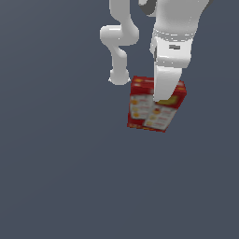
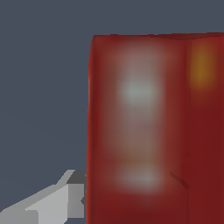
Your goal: Pick up the object and move it to a goal position.
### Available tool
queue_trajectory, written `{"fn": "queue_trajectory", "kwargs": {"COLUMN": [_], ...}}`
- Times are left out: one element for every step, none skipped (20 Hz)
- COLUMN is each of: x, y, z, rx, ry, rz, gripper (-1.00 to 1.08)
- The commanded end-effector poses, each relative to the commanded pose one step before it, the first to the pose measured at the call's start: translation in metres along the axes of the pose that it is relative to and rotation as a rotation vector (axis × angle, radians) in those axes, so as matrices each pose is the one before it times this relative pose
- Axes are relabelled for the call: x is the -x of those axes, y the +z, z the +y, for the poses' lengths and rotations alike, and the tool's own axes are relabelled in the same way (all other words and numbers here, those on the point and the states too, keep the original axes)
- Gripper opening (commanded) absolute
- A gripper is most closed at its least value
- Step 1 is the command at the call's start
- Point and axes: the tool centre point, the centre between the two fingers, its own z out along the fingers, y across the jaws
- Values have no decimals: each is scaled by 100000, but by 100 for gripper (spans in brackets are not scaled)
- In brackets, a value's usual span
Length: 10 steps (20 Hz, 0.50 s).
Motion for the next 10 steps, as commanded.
{"fn": "queue_trajectory", "kwargs": {"x": [-1462, -432, -399, -336, -275, -214, -125, -104, -59, -19], "y": [-1367, -399, -334, -279, -224, -172, -132, -80, -44, -14], "z": [-564, -145, -125, -98, -72, -47, -19, -13, -4, -1], "rx": [-27, -15, 0, 0, 0, 0, -14, 0, 0, 0], "ry": [186, 10, 0, 0, 0, 0, 9, 0, 0, 0], "rz": [21, 67, 0, 0, 0, 0, 67, 0, 0, 0], "gripper": [-100, -100, -100, -100, -100, -100, -100, -100, -100, -100]}}
